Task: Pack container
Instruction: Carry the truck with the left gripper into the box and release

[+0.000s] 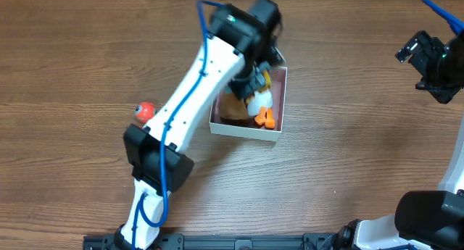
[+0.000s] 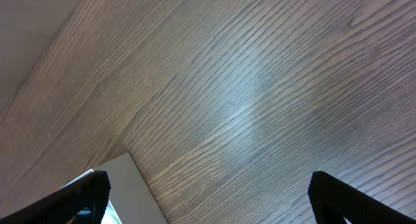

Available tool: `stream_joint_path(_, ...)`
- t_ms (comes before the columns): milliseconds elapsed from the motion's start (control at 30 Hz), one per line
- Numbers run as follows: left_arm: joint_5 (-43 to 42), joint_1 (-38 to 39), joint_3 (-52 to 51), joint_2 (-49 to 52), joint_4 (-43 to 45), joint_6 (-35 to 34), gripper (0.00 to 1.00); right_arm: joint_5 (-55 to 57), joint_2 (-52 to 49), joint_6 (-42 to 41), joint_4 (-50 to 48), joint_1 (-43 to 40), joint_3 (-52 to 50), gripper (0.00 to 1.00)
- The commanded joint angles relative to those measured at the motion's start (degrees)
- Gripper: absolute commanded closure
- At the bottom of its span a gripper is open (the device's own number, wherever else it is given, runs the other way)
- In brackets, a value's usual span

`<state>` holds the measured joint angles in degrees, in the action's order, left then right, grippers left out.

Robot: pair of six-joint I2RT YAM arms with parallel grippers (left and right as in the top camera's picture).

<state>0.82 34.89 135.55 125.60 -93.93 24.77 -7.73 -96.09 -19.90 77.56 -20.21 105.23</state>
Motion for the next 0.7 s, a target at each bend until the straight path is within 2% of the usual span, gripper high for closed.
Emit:
stream_joint_path(0,-2.4,1.9,-4.9,-0.7,0.9,21.9,0.96,-0.5,-0.2,-0.3,-0.3,0.0,-0.2,0.00)
stream_joint_path(200,-3.5,2.2,-14.1,-0.7,10.2,24.0,0.93,-0.5,-0.2,-0.3,-0.3,0.0,-0.2,0.00)
stream_joint_path(267,-3.7,2.2,-18.3,-0.7,14.1,25.7,0.96,-0.5,-0.2,-0.3,-0.3,0.0,-0.2,0.00)
stream_joint_path(367,-3.2,2.2,-19.8,-0.7,15.2,25.6,0.96,-0.5,-0.2,-0.2,-0.3,0.0,-0.2,0.00)
stream_joint_path(467,-3.4,2.1,-20.1,-0.7,14.9,25.4,0.91,-0.5,-0.2,-0.2,-0.3,0.0,-0.2,0.00)
stream_joint_path(567,-4.2,2.1,-20.4,-0.7,14.5,25.4,0.90,-0.5,-0.2,-0.2,-0.3,0.0,-0.2,0.00)
stream_joint_path(667,-5.7,2.1,-21.9,-0.7,15.3,25.4,0.81,-0.5,-0.2,-0.2,-0.3,0.0,-0.2,0.00)
